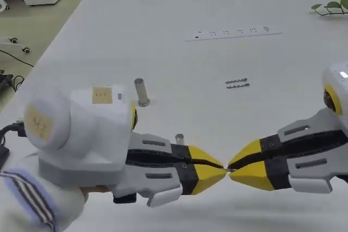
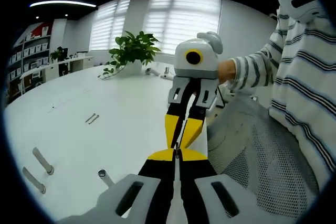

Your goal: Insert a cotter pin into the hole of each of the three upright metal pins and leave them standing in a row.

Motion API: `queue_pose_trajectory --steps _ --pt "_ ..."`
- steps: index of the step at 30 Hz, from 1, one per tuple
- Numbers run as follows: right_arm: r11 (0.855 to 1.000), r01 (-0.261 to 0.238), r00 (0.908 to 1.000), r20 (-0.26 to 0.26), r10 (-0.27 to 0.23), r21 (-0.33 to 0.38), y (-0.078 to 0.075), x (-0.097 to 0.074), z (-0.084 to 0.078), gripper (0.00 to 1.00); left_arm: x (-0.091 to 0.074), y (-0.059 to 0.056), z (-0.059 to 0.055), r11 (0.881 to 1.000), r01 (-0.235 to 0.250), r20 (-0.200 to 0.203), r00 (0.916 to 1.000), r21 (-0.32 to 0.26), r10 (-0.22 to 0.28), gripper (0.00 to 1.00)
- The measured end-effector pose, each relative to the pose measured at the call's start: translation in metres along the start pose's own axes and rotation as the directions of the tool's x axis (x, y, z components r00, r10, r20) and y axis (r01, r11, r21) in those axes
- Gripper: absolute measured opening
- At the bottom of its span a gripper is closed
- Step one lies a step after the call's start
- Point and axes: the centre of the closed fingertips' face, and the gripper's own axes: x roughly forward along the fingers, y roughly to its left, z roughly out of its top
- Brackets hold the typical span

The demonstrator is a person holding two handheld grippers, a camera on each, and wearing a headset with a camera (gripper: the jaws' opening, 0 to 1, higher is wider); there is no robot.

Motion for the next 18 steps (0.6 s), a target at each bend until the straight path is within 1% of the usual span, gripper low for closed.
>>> queue_pose_trajectory --steps 1,2,4,8,12,18 --pt "1.000 -0.014 0.9999 0.000 0.014 -0.010 0.003 0.000 0.000 0.06 0.000 -0.001 0.000 1.000 0.005 0.002 1.0000 0.004 -0.005 0.00" --pt "1.000 -0.014 0.9999 -0.003 0.014 -0.016 0.003 0.000 0.000 0.06 0.000 -0.002 0.000 1.000 0.009 0.000 1.0000 0.002 -0.009 0.00" --pt "0.999 -0.033 0.9994 -0.011 0.033 -0.032 0.006 -0.001 -0.001 0.05 0.000 -0.004 -0.001 1.000 0.019 -0.001 0.9998 0.009 -0.019 0.00" --pt "0.995 -0.061 0.9977 -0.034 0.059 -0.073 0.011 -0.002 -0.002 0.05 0.000 -0.007 -0.003 0.999 0.036 -0.009 0.9993 -0.002 -0.036 0.00" --pt "0.993 -0.075 0.9958 -0.061 0.069 -0.094 0.012 -0.001 -0.004 0.04 0.002 -0.008 -0.007 0.999 0.043 -0.029 0.9987 0.001 -0.043 0.00" --pt "0.992 -0.081 0.9945 -0.073 0.074 -0.097 0.012 -0.003 -0.003 0.03 0.002 -0.007 -0.011 0.999 0.042 -0.041 0.9983 0.000 -0.042 0.00"
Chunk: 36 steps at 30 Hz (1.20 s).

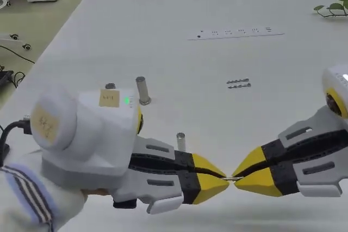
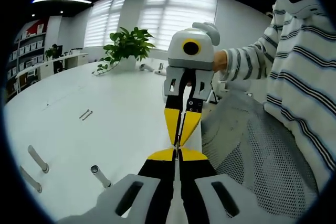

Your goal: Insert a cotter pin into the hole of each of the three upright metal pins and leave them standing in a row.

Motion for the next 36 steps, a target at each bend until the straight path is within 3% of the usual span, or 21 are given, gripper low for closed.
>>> queue_pose_trajectory --steps 2,8,15,17,22,23,26,28,30,31,33,35,36 --pt "1.000 -0.008 0.9999 -0.007 0.008 -0.003 0.001 0.000 0.001 0.03 0.001 0.002 -0.006 1.000 -0.006 -0.025 0.9997 -0.019 0.006 0.00" --pt "1.000 -0.015 0.9989 -0.045 0.014 -0.018 0.000 0.001 -0.003 0.03 0.003 0.001 -0.008 1.000 -0.007 -0.025 0.9997 -0.015 0.006 0.00" --pt "1.000 0.009 0.9983 -0.058 -0.010 -0.013 -0.012 0.000 -0.003 0.03 0.002 0.014 -0.013 0.996 -0.074 -0.014 0.9972 -0.038 0.074 0.02" --pt "1.000 0.015 0.9982 -0.058 -0.015 -0.007 -0.017 -0.001 -0.003 0.03 0.001 0.019 -0.013 0.994 -0.105 -0.007 0.9944 -0.016 0.105 0.06" --pt "0.999 0.046 0.9963 -0.072 -0.046 -0.013 -0.033 -0.001 -0.002 0.03 -0.005 0.031 -0.017 0.986 -0.163 -0.007 0.9866 -0.029 0.163 0.17" --pt "0.998 0.055 0.9959 -0.071 -0.056 -0.012 -0.037 -0.001 -0.002 0.03 -0.008 0.040 -0.015 0.978 -0.207 0.008 0.9782 -0.016 0.208 0.18" --pt "0.998 0.068 0.9952 -0.070 -0.068 0.000 -0.045 -0.002 -0.004 0.03 -0.013 0.050 -0.012 0.967 -0.253 0.027 0.9669 -0.013 0.254 0.23" --pt "0.997 0.082 0.9934 -0.081 -0.082 0.006 -0.052 -0.001 -0.008 0.03 -0.017 0.059 -0.009 0.955 -0.295 0.036 0.9548 0.000 0.295 0.26" --pt "0.995 0.101 0.9910 -0.090 -0.100 0.012 -0.059 -0.001 -0.011 0.03 -0.021 0.068 -0.009 0.941 -0.337 0.042 0.9407 0.005 0.337 0.28" --pt "0.993 0.114 0.9893 -0.094 -0.111 0.021 -0.064 0.000 -0.013 0.03 -0.025 0.076 -0.009 0.927 -0.375 0.041 0.9262 0.009 0.375 0.29" --pt "0.990 0.133 0.9869 -0.096 -0.129 0.035 -0.070 0.001 -0.015 0.03 -0.030 0.086 -0.012 0.909 -0.417 0.034 0.9083 0.000 0.417 0.30" --pt "0.989 0.143 0.9852 -0.101 -0.138 0.045 -0.075 0.003 -0.018 0.03 -0.032 0.093 -0.016 0.900 -0.435 0.029 0.8997 -0.016 0.436 0.30" --pt "0.988 0.146 0.9840 -0.109 -0.141 0.043 -0.078 0.004 -0.020 0.03 -0.034 0.099 -0.020 0.890 -0.455 0.016 0.8899 -0.033 0.456 0.30"
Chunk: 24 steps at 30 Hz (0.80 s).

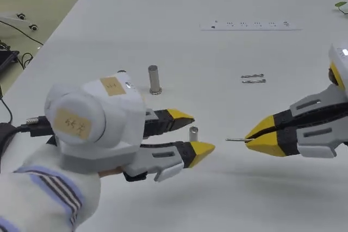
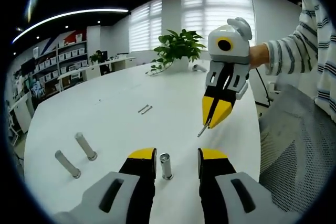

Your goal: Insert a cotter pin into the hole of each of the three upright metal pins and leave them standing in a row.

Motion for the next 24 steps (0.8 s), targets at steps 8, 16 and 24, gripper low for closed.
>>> queue_pose_trajectory --steps 8,16,24 --pt "1.000 0.000 0.9999 -0.013 0.000 0.013 -0.010 0.012 -0.003 0.03 0.011 0.008 -0.017 0.996 -0.010 -0.016 0.9998 -0.087 0.008 0.30" --pt "1.000 0.003 0.9999 -0.015 -0.003 0.019 -0.015 0.019 0.000 0.03 0.023 0.004 -0.039 0.993 0.006 -0.085 0.9963 -0.118 -0.016 0.28" --pt "0.999 0.003 1.0000 -0.005 -0.003 0.039 -0.015 0.025 0.004 0.03 0.030 0.006 -0.046 0.994 -0.014 -0.112 0.9937 -0.112 0.001 0.15"
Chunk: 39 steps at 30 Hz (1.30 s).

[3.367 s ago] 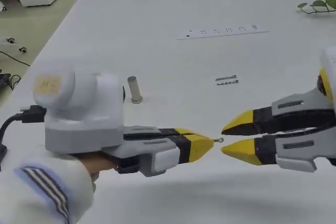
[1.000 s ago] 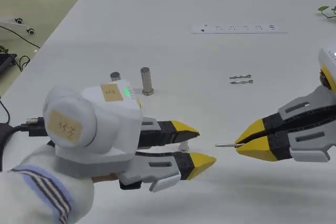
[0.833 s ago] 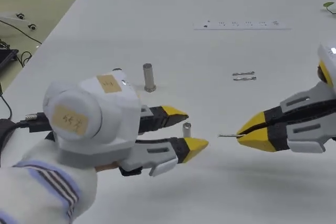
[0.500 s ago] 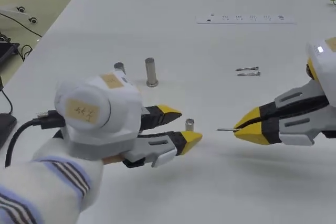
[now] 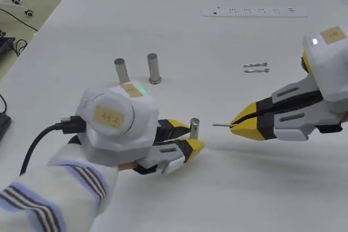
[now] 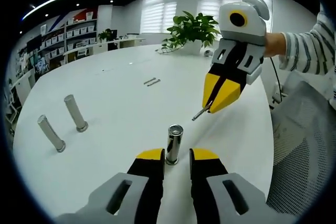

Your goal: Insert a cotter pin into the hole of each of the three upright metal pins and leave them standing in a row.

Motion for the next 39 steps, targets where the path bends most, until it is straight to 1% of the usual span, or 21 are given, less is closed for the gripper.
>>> queue_pose_trajectory --steps 3,6,8,12,13,14,17,23,31,39 --pt "1.000 0.001 1.0000 0.000 -0.001 0.001 0.000 0.002 0.001 0.03 0.000 0.001 0.000 1.000 -0.007 -0.003 1.0000 0.012 0.007 0.14" --pt "1.000 0.000 1.0000 0.002 0.000 0.001 0.000 0.004 0.003 0.03 0.001 0.002 0.001 1.000 -0.011 0.004 0.9999 0.010 0.011 0.12" --pt "1.000 0.001 1.0000 0.005 -0.001 0.002 0.000 0.006 0.004 0.03 0.001 0.004 0.002 1.000 -0.019 0.004 0.9998 0.008 0.019 0.12" --pt "1.000 0.004 1.0000 0.008 -0.004 0.003 0.000 0.007 0.006 0.03 0.002 0.002 0.002 1.000 -0.010 0.005 0.9999 0.019 0.010 0.10" --pt "1.000 0.004 1.0000 0.008 -0.004 0.004 0.000 0.008 0.006 0.03 0.002 0.002 0.002 1.000 -0.015 0.006 0.9999 0.026 0.015 0.09" --pt "1.000 0.004 0.9999 0.010 -0.004 0.006 0.000 0.008 0.007 0.03 0.002 0.002 0.002 0.999 -0.018 0.005 0.9998 0.026 0.018 0.08" --pt "1.000 -0.001 0.9999 0.015 0.000 0.008 0.001 0.009 0.009 0.03 0.002 0.000 0.002 1.000 -0.005 0.003 1.0000 0.015 0.005 0.08" --pt "1.000 -0.003 1.0000 -0.003 0.003 0.003 0.002 0.012 0.007 0.03 0.002 -0.002 0.001 0.999 -0.002 -0.009 1.0000 0.039 0.002 0.08" --pt "1.000 -0.009 0.9998 -0.018 0.009 0.003 0.003 0.014 0.004 0.03 0.002 -0.002 0.001 0.999 0.003 -0.013 0.9999 0.053 -0.002 0.08" --pt "1.000 -0.008 0.9998 -0.016 0.008 -0.003 0.002 0.014 0.008 0.03 0.002 -0.001 0.001 0.998 0.006 -0.017 0.9998 0.058 -0.005 0.07"
